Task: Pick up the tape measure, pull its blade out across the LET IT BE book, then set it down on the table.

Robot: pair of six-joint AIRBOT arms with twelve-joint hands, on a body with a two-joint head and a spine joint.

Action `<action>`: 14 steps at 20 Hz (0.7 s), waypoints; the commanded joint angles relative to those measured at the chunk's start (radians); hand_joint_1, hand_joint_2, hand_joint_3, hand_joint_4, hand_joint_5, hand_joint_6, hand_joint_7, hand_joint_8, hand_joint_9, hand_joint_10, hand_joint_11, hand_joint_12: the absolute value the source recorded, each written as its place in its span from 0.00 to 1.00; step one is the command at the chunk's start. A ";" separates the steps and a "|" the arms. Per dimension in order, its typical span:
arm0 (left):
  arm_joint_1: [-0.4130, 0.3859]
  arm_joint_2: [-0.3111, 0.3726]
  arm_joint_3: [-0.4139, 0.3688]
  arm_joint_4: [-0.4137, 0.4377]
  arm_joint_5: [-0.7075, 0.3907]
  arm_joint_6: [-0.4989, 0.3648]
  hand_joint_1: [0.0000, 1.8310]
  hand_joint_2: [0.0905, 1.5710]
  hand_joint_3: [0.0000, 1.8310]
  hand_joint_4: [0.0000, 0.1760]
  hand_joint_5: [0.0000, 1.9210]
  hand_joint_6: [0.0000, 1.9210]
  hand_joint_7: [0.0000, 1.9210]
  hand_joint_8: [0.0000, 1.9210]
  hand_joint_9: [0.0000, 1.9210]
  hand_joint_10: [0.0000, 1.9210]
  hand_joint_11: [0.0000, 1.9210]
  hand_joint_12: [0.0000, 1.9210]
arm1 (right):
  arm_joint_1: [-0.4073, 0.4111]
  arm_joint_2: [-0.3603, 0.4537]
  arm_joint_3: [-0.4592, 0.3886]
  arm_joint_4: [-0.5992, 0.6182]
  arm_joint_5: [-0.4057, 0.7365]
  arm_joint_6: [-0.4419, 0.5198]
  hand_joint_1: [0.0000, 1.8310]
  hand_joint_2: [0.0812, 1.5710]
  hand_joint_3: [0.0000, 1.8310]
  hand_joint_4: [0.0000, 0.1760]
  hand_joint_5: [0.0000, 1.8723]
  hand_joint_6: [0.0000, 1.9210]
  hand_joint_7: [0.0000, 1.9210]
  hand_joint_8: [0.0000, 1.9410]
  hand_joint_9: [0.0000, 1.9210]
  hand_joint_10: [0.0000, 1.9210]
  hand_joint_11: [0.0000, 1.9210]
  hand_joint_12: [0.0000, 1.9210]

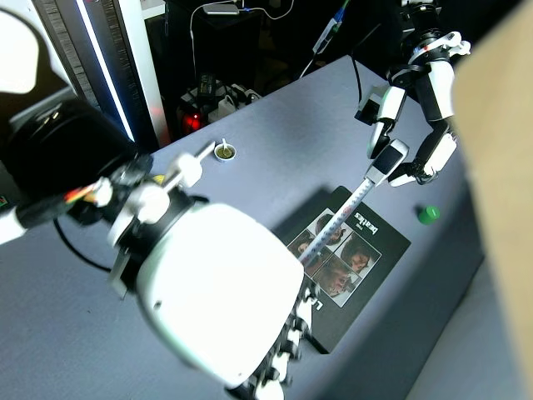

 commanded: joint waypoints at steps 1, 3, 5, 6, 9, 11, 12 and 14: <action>-0.005 0.009 0.006 -0.008 -0.081 0.007 0.75 0.68 0.00 0.00 0.52 0.42 0.51 0.48 0.49 0.66 0.44 0.62 | 0.013 0.027 0.018 -0.085 -0.062 -0.024 0.66 0.72 0.00 0.00 0.45 0.59 0.52 0.53 0.49 0.36 0.39 0.67; -0.005 0.009 0.007 -0.008 -0.081 0.007 0.75 0.68 0.00 0.00 0.52 0.42 0.51 0.48 0.49 0.66 0.44 0.63 | 0.020 0.039 0.030 -0.085 -0.056 -0.024 0.66 0.72 0.00 0.00 0.45 0.58 0.52 0.54 0.49 0.37 0.39 0.67; -0.005 0.009 0.007 -0.008 -0.081 0.007 0.75 0.68 0.00 0.00 0.52 0.42 0.51 0.48 0.49 0.66 0.44 0.63 | 0.026 0.047 0.039 -0.085 -0.054 -0.024 0.66 0.72 0.00 0.00 0.45 0.58 0.52 0.54 0.49 0.37 0.39 0.67; -0.005 0.009 0.006 -0.008 -0.081 0.007 0.75 0.68 0.00 0.00 0.52 0.43 0.51 0.48 0.49 0.66 0.44 0.63 | 0.029 0.051 0.045 -0.085 -0.052 -0.023 0.66 0.72 0.00 0.00 0.45 0.58 0.52 0.54 0.49 0.37 0.39 0.67; -0.005 0.009 0.004 -0.008 -0.082 0.009 0.75 0.68 0.00 0.00 0.52 0.44 0.52 0.47 0.49 0.65 0.44 0.63 | 0.039 0.061 0.056 -0.085 -0.048 -0.023 0.66 0.72 0.00 0.00 0.45 0.58 0.52 0.54 0.49 0.37 0.39 0.67; -0.005 0.009 0.004 -0.008 -0.082 0.010 0.75 0.68 0.00 0.00 0.51 0.44 0.52 0.47 0.49 0.65 0.44 0.63 | 0.042 0.064 0.064 -0.083 -0.046 -0.023 0.66 0.72 0.00 0.00 0.45 0.58 0.52 0.54 0.49 0.37 0.39 0.67; -0.005 0.009 0.004 -0.008 -0.083 0.010 0.75 0.68 0.00 0.00 0.51 0.44 0.53 0.47 0.49 0.65 0.44 0.63 | 0.040 0.064 0.065 -0.080 -0.046 -0.023 0.66 0.72 0.00 0.00 0.46 0.58 0.52 0.54 0.48 0.37 0.39 0.67; -0.005 0.008 0.004 -0.008 -0.083 0.010 0.75 0.68 0.00 0.00 0.51 0.44 0.53 0.46 0.49 0.66 0.44 0.63 | 0.035 0.064 0.060 -0.075 -0.040 -0.023 0.66 0.72 0.00 0.00 0.45 0.58 0.52 0.54 0.48 0.37 0.39 0.67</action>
